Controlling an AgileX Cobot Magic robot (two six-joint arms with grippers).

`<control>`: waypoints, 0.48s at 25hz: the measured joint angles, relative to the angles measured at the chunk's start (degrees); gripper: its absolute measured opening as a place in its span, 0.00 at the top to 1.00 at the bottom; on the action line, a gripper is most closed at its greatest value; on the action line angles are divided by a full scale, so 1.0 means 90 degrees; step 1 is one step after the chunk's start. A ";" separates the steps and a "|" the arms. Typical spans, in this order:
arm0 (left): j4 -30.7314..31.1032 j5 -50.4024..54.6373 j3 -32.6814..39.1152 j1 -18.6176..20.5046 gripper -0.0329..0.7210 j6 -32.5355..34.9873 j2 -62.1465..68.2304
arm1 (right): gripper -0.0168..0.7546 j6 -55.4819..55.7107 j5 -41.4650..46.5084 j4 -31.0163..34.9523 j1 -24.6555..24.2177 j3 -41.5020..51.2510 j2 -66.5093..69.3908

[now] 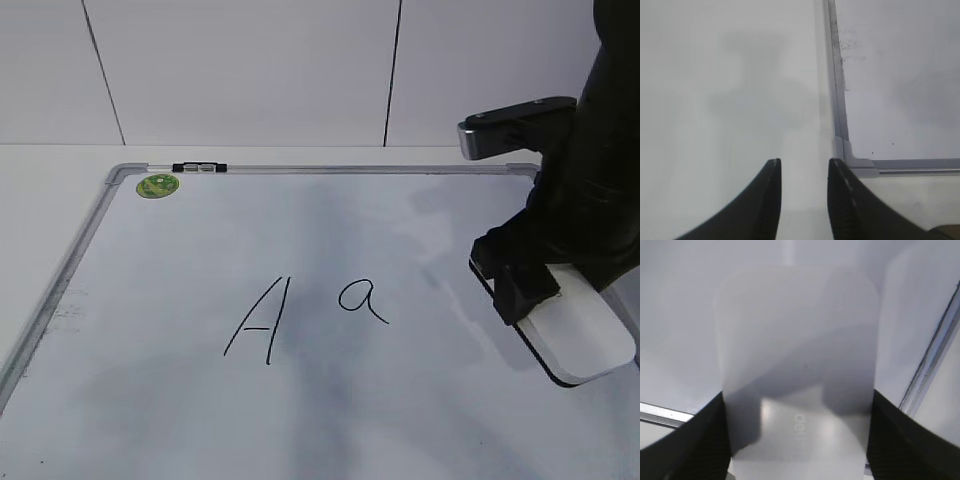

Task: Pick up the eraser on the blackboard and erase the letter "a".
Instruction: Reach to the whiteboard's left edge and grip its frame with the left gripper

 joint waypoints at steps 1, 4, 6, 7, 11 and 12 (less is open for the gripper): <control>0.0000 -0.0054 -0.0083 -0.0011 0.63 0.0000 0.0371 | 0.25 0.0000 0.0000 -0.0006 0.0000 0.0000 0.0000; -0.0051 -0.0174 -0.0392 -0.0036 0.63 0.0000 0.1428 | 0.25 0.0004 0.0000 -0.0006 0.0000 0.0000 0.0000; -0.0147 -0.0274 -0.0694 -0.0036 0.63 0.0000 0.2138 | 0.25 0.0004 0.0000 -0.0006 0.0000 0.0000 0.0000; -0.0213 -0.0319 -0.0830 -0.0036 0.63 0.0000 0.2520 | 0.25 0.0017 0.0000 -0.0006 0.0000 0.0000 0.0000; -0.0294 -0.0476 -0.1469 -0.0036 0.63 0.0000 0.3917 | 0.25 0.0020 0.0000 0.0020 0.0000 0.0000 0.0000; -0.0303 -0.0556 -0.1626 -0.0036 0.63 0.0000 0.4278 | 0.25 0.0031 -0.0012 0.0059 0.0000 0.0000 0.0000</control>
